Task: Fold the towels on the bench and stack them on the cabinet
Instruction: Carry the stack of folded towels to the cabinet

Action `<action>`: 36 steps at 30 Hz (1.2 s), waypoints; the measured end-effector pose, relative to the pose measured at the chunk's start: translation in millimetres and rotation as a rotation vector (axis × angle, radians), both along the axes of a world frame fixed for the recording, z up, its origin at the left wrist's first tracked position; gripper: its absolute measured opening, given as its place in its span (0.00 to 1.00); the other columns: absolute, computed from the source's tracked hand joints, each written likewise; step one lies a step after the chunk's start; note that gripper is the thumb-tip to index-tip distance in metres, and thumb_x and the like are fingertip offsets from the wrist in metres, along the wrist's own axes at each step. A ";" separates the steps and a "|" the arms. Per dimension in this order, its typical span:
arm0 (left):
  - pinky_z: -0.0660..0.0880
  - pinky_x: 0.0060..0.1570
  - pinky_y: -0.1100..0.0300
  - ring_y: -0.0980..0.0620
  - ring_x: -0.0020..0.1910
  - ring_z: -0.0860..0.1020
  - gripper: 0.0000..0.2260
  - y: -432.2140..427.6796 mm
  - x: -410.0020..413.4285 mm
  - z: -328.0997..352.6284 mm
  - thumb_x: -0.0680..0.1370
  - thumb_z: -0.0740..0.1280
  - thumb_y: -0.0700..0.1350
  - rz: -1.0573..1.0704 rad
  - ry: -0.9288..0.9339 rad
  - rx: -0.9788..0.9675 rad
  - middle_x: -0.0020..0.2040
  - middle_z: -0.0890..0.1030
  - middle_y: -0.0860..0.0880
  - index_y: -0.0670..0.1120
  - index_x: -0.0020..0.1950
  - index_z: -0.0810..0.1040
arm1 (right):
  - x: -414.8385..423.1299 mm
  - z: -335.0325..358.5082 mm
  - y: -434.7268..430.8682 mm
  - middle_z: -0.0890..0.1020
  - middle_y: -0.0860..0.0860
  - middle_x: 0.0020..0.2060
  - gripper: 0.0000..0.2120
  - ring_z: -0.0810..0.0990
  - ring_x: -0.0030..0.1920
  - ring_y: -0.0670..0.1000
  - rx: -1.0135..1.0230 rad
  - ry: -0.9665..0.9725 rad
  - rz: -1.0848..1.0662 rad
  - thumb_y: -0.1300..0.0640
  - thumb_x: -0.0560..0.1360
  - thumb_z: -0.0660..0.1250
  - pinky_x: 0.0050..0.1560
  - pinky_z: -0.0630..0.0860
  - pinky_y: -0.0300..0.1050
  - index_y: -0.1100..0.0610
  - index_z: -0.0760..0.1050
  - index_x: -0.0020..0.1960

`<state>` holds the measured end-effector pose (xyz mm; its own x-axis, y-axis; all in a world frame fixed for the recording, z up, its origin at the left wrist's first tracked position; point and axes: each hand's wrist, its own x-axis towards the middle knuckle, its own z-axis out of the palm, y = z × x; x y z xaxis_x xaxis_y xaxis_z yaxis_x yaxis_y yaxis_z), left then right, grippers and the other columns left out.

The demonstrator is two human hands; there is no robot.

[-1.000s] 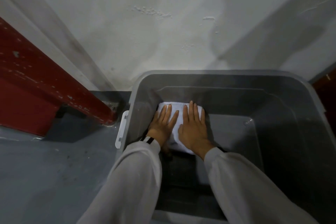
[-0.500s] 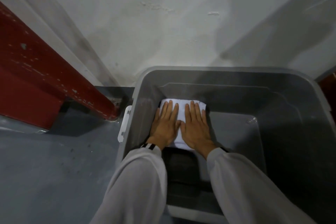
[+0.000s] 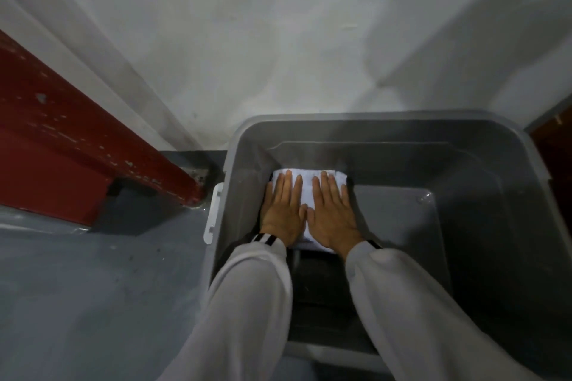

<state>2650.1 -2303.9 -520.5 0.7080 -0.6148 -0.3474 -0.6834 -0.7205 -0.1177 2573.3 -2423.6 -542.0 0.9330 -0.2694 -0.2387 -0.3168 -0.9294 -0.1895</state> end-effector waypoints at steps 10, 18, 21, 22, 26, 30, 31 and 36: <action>0.47 0.79 0.45 0.41 0.82 0.51 0.30 -5.2 -41.3 251.0 0.84 0.58 0.48 -0.005 0.193 -0.028 0.83 0.54 0.41 0.41 0.83 0.51 | -25.1 245.6 -8.1 0.64 0.58 0.78 0.31 0.62 0.77 0.58 0.040 0.217 0.043 0.47 0.80 0.63 0.79 0.53 0.53 0.56 0.61 0.79; 0.68 0.68 0.46 0.41 0.66 0.74 0.16 -37.1 -49.3 524.0 0.77 0.63 0.43 0.055 0.319 -0.213 0.65 0.78 0.42 0.44 0.64 0.76 | -52.4 525.6 -18.0 0.80 0.55 0.61 0.17 0.76 0.63 0.59 0.063 0.136 0.006 0.59 0.77 0.61 0.65 0.69 0.51 0.54 0.75 0.65; 0.68 0.68 0.45 0.41 0.67 0.73 0.18 -31.8 -59.6 629.8 0.79 0.63 0.47 0.075 0.308 -0.209 0.67 0.77 0.42 0.43 0.68 0.75 | -59.8 634.0 -23.2 0.79 0.55 0.60 0.18 0.76 0.62 0.59 0.034 0.158 0.043 0.57 0.78 0.60 0.63 0.70 0.51 0.52 0.74 0.67; 0.68 0.68 0.45 0.41 0.68 0.73 0.19 -28.1 -62.1 663.5 0.80 0.63 0.48 0.091 0.310 -0.203 0.68 0.77 0.42 0.43 0.70 0.74 | -62.1 671.0 -23.6 0.78 0.55 0.61 0.18 0.75 0.63 0.59 0.019 0.171 0.061 0.54 0.79 0.60 0.63 0.70 0.52 0.52 0.73 0.69; 0.71 0.67 0.46 0.41 0.68 0.74 0.21 -4.0 -68.9 789.3 0.82 0.63 0.51 0.173 0.343 -0.175 0.70 0.76 0.43 0.45 0.74 0.72 | -63.2 809.2 -10.4 0.78 0.55 0.65 0.22 0.75 0.65 0.59 0.084 0.169 0.120 0.48 0.79 0.63 0.65 0.70 0.52 0.53 0.73 0.71; 0.74 0.65 0.48 0.43 0.66 0.76 0.20 39.1 -76.6 895.0 0.81 0.64 0.49 0.244 0.305 -0.127 0.69 0.78 0.45 0.49 0.74 0.73 | -49.3 916.4 33.6 0.80 0.56 0.63 0.18 0.79 0.61 0.60 0.125 0.159 0.222 0.55 0.77 0.64 0.60 0.75 0.51 0.54 0.77 0.67; 0.75 0.64 0.48 0.43 0.64 0.78 0.20 54.4 -78.2 919.4 0.81 0.64 0.47 0.273 0.286 -0.134 0.68 0.79 0.45 0.48 0.73 0.74 | -45.3 938.9 49.8 0.81 0.56 0.61 0.18 0.80 0.60 0.60 0.125 0.138 0.267 0.56 0.77 0.64 0.58 0.76 0.51 0.54 0.78 0.65; 0.77 0.52 0.51 0.43 0.55 0.80 0.12 163.3 -95.2 1015.0 0.79 0.65 0.49 0.497 0.174 -0.229 0.60 0.82 0.46 0.47 0.60 0.80 | -46.0 1034.4 146.1 0.81 0.55 0.56 0.15 0.81 0.55 0.60 0.085 0.021 0.468 0.53 0.76 0.65 0.58 0.78 0.54 0.54 0.78 0.62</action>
<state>2555.0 -2140.6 494.5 0.8755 -0.2960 -0.3819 -0.2516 -0.9541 0.1626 2527.3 -2277.5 492.3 0.9441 0.1997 -0.2622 0.1271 -0.9546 -0.2694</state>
